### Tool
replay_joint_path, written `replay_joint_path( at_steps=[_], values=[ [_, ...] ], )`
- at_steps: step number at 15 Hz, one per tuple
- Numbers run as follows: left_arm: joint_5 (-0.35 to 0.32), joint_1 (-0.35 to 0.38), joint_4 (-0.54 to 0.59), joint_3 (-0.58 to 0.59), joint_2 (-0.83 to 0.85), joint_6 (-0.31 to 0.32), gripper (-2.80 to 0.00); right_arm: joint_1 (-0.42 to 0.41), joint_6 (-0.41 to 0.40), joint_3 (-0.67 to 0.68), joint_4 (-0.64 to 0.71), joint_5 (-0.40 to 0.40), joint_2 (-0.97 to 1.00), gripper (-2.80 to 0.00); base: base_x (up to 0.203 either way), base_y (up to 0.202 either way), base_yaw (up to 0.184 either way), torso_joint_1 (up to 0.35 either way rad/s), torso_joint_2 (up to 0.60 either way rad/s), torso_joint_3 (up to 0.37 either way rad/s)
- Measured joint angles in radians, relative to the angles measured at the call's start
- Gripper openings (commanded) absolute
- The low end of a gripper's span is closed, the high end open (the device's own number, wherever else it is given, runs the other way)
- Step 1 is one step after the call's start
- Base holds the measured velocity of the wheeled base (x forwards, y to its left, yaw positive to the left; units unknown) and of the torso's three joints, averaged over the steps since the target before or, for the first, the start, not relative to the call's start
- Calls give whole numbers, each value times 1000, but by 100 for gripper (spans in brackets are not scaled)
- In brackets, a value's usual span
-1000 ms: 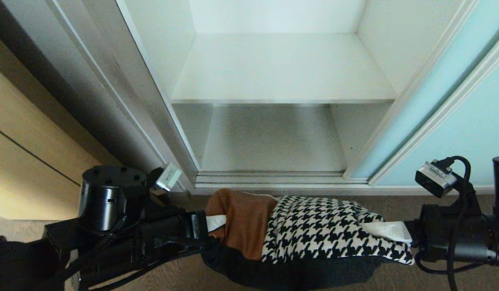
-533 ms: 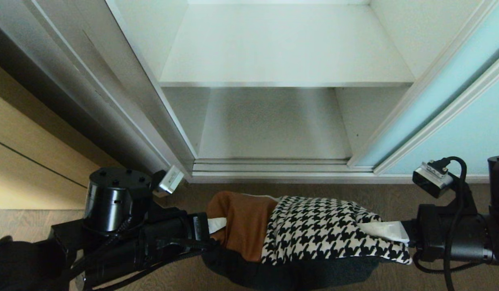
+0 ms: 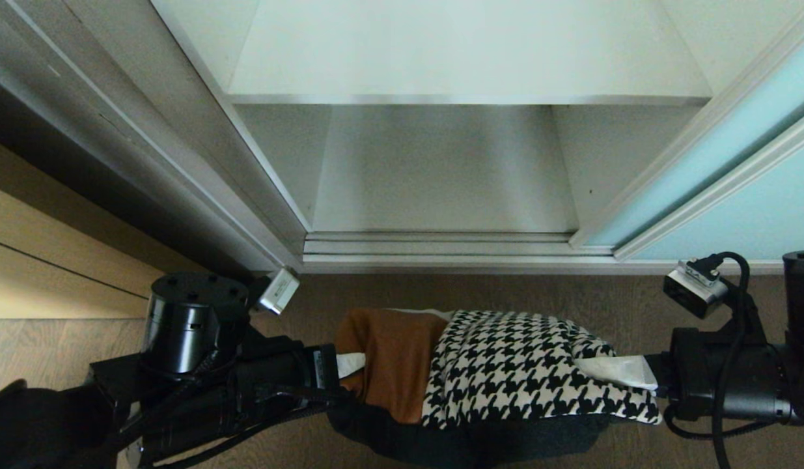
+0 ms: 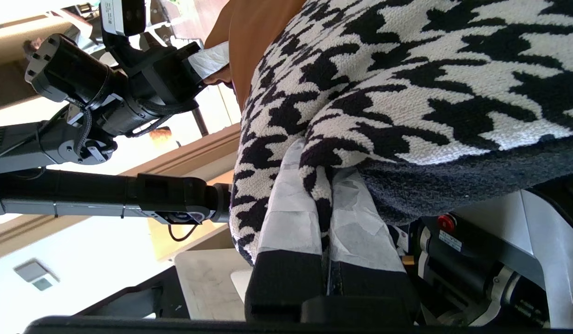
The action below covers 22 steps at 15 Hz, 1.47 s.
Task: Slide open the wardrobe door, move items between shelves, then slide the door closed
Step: Place the pillow on the lower shelf
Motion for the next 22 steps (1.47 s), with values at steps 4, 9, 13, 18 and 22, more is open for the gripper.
replay_joint_path(
  at_steps=[4, 9, 13, 18, 22],
  values=[
    [2, 0, 0, -4, 0, 2, -280, 0, -1, 0, -1, 0, 0, -280, 0, 0, 0, 3, 3, -195],
    [2, 0, -1, -3, -3, 3, -280, 0, -1, -3, -1, 1, 0, -280, 0, 0, 0, 3, 3, -87],
    [2, 0, -1, 4, -4, 2, -280, 1, -2, -19, 0, 1, 7, -280, 0, 0, 0, 0, 0, 0],
    [1, 0, 0, 17, -2, 7, -280, 1, -1, -22, 0, 0, 12, -280, 0, 0, 0, 0, 0, 0],
    [1, 0, 0, 27, -1, 9, -280, 1, -1, -24, 1, 0, 14, -280, 151, 0, -2, -2, -1, 1]
  ],
)
